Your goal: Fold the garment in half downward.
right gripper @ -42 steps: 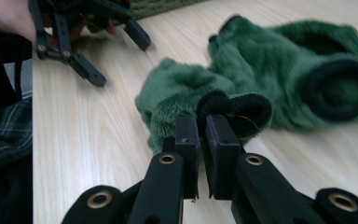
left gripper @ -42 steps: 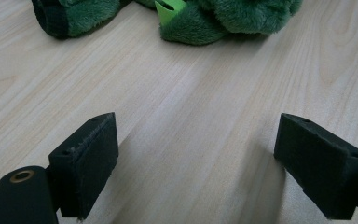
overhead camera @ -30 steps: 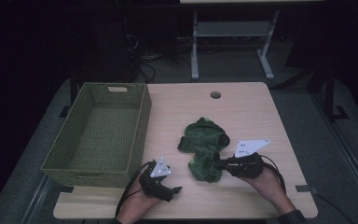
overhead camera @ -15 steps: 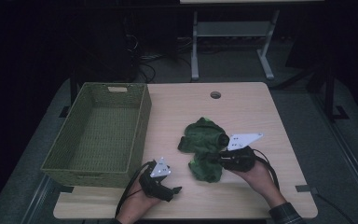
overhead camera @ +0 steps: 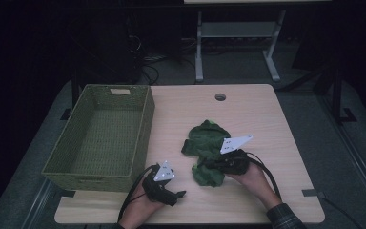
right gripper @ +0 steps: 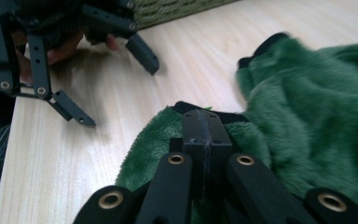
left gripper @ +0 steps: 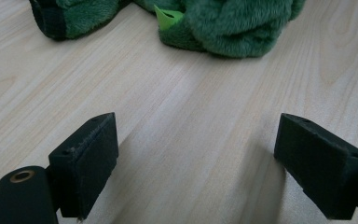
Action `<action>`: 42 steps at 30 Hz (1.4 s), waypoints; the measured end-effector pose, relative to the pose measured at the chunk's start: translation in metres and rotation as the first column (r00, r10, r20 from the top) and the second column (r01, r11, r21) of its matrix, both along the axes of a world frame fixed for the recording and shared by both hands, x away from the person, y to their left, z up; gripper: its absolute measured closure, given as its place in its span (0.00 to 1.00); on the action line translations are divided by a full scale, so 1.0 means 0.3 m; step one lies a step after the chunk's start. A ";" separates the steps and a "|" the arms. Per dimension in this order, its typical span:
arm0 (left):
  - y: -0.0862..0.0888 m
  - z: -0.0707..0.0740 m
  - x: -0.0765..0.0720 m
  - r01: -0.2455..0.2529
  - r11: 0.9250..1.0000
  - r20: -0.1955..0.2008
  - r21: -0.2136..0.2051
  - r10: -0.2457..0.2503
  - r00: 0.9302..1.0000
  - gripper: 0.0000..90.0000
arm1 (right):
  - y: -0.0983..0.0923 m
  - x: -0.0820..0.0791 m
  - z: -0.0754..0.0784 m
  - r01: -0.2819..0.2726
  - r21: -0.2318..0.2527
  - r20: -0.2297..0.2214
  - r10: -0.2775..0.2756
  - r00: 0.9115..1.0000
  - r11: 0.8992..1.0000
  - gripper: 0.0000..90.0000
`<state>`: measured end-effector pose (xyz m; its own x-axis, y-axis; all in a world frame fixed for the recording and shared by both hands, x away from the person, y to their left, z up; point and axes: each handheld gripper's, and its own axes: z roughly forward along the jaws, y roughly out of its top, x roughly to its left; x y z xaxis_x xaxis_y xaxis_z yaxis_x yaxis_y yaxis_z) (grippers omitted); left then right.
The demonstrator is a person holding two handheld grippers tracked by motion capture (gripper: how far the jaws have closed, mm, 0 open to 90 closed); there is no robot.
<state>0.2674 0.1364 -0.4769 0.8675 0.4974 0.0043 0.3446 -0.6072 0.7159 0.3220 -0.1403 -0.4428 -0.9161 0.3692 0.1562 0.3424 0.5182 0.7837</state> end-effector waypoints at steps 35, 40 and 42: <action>-0.043 0.086 0.090 -0.063 0.997 -0.038 -0.045 0.061 0.997 0.22 | -0.107 0.014 0.083 0.120 0.040 0.024 -0.121 0.992 0.992 0.72; -0.048 0.120 0.134 -0.069 0.995 -0.045 -0.068 0.066 0.997 0.38 | -0.130 0.040 0.095 0.149 0.045 0.023 -0.151 0.988 0.988 0.70; -0.058 0.128 0.144 -0.078 0.994 -0.046 -0.074 0.075 0.996 0.39 | -0.140 0.057 0.104 0.165 0.038 0.024 -0.166 0.986 0.986 0.69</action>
